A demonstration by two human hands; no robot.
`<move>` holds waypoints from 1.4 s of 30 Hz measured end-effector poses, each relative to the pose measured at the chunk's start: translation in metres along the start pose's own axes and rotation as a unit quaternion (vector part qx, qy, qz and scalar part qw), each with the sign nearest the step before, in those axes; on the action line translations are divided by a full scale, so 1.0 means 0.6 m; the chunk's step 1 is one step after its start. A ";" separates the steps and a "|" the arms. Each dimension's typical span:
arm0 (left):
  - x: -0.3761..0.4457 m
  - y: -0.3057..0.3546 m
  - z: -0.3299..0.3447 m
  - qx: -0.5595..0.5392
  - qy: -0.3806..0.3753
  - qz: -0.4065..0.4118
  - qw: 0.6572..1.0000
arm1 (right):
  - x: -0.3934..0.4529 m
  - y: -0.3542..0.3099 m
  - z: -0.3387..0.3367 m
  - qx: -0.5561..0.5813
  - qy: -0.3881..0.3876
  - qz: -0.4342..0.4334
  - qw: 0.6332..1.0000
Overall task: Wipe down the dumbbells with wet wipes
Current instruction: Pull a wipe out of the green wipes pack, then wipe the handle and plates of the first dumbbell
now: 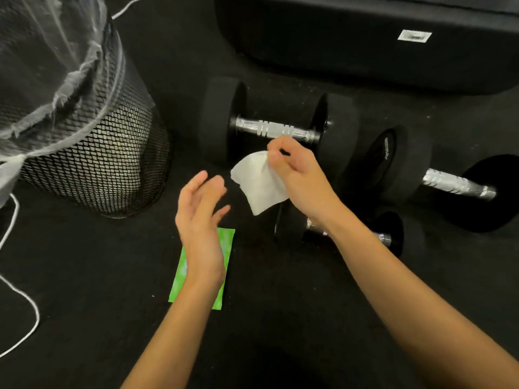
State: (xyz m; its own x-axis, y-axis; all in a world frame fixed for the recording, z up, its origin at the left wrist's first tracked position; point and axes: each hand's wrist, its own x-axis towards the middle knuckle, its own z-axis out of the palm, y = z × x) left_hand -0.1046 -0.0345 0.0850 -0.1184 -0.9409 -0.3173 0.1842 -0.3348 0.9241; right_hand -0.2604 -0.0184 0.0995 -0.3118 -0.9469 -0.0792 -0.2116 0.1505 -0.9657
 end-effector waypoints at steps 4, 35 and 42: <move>0.021 0.023 0.028 -0.055 -0.175 -0.217 0.959 | -0.005 -0.002 -0.026 0.029 -0.003 0.024 0.999; 0.088 0.041 0.087 0.122 -0.171 0.091 0.973 | -0.010 0.025 -0.052 -0.007 0.135 -0.020 0.991; 0.226 0.037 0.091 0.395 -0.064 0.367 0.840 | 0.130 -0.014 -0.035 -0.293 0.122 -0.047 0.947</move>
State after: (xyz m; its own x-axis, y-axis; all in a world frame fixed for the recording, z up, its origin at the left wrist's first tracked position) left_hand -0.1701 -0.1665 0.0741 -0.3690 -0.8488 0.3787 -0.4450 0.5191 0.7298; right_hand -0.3025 -0.0874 0.1070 -0.4555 -0.8808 0.1295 -0.7048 0.2679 -0.6569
